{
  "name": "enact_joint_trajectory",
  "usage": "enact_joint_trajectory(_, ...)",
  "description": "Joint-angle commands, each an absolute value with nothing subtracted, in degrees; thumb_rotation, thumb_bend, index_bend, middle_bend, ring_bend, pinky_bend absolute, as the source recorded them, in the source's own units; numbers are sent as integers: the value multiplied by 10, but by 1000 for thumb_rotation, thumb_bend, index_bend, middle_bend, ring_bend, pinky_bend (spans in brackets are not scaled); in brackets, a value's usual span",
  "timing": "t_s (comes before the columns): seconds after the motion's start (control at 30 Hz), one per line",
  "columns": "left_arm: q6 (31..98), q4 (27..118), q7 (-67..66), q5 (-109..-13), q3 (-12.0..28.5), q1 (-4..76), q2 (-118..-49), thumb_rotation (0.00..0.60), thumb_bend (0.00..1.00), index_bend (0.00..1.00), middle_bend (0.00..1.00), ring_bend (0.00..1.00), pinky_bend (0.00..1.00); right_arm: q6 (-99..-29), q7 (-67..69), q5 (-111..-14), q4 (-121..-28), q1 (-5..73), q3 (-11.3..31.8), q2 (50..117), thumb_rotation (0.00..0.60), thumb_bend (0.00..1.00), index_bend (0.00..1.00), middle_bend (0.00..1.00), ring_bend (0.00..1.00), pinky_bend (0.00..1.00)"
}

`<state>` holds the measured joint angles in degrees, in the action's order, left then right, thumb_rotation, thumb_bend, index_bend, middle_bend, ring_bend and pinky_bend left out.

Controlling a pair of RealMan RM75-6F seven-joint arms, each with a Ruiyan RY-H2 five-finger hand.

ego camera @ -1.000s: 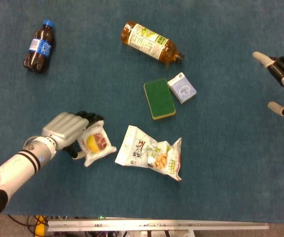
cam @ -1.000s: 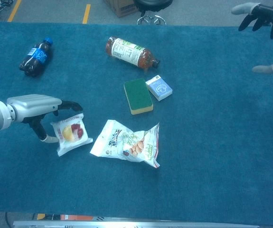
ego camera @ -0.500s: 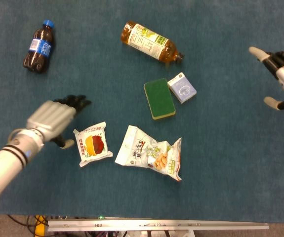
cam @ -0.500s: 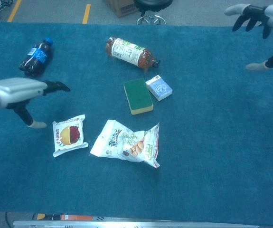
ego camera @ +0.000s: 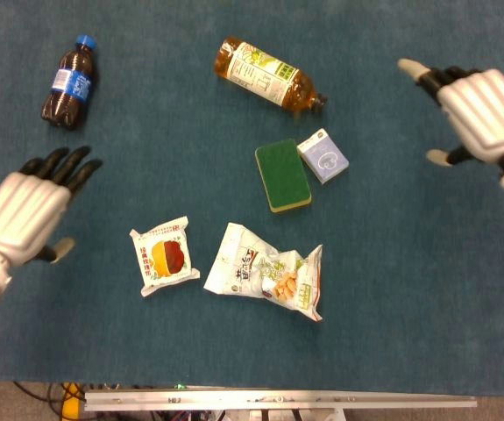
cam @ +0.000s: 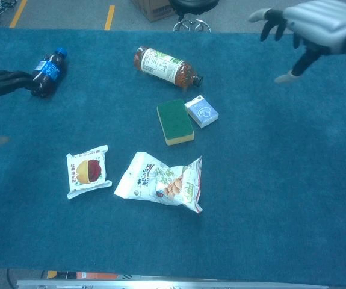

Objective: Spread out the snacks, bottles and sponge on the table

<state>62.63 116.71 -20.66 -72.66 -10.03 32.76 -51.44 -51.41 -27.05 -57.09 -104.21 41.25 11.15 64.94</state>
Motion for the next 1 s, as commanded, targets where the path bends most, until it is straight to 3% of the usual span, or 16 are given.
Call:
enact_joint_trajectory(0.03,638,1178,-203,-744,-110,308,-498,600,241,0,0,0,163,-497,-321,-498,-1010,464,123,698,600,58,0,293,292,441)
enact_joint_trajectory(0.53,672,1184,-166,-809,-125,235,-450,600,241,0,0,0,163,-496,-442,-239,-862,637,138,853,600,103,0,293,289,441)
enact_joint_trajectory(1.0,684,1184,-138,-864,-129,190,-429,600,241,0,0,0,163,-480,-486,-142,-702,717,138,967,600,104,0,294,288,441)
